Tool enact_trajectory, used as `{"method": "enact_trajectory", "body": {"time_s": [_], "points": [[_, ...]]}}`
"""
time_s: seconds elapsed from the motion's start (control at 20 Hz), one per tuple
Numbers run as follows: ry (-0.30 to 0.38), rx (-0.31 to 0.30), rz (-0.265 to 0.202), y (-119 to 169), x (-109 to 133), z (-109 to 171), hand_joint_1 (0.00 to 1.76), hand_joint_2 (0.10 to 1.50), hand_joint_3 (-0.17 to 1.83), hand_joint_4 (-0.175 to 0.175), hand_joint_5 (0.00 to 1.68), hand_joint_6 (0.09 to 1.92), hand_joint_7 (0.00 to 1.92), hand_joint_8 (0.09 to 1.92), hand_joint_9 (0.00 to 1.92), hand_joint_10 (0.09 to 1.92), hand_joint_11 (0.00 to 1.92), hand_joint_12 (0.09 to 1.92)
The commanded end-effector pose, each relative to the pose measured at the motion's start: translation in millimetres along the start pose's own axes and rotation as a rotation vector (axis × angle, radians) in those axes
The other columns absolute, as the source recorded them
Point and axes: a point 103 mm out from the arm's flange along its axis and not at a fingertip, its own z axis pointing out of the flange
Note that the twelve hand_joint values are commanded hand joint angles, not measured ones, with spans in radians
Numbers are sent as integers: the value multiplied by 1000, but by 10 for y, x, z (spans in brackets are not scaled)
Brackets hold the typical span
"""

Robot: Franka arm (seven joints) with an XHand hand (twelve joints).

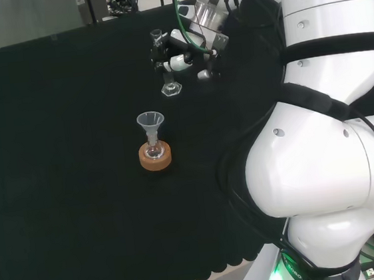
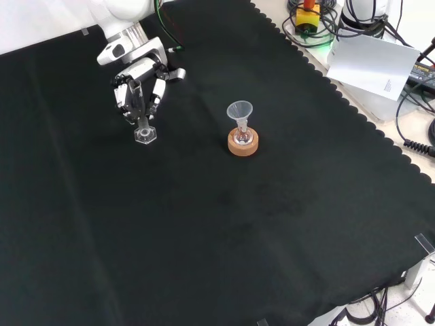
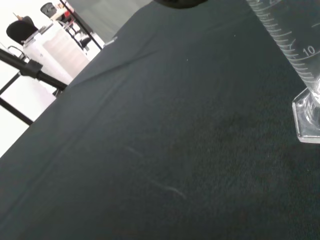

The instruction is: Put the graduated cylinder back on the table.

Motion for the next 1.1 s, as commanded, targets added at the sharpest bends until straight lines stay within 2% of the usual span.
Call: {"method": "enact_trajectory", "body": {"time_s": [0.05,0.35,0.7,0.8,0.9,0.95,1.0,1.1], "points": [[14,-23,4,-4,-30,80,1245,1146,3,-175,911,1114,926,1107,1355,87,1151,791],[26,-17,20,-28,-55,142,1243,1150,3,-175,904,1124,918,1119,1344,87,1141,798],[49,-13,17,-53,-63,139,1240,1160,2,-175,884,1147,899,1147,1338,87,1122,819],[66,-4,16,-59,-55,147,1179,1157,0,-175,902,1124,910,876,1325,87,1103,835],[91,8,15,-74,-59,151,1153,1154,-2,-175,907,1111,896,715,1301,87,1101,852],[98,16,17,-78,-62,153,1144,1149,-3,-164,914,1097,870,680,1282,87,1075,879],[106,24,17,-84,-69,152,1129,1146,-2,-135,917,1092,831,663,1257,87,1024,922],[117,29,16,-98,-75,145,1108,1101,-36,-82,843,874,754,644,1188,87,897,1012]]}}
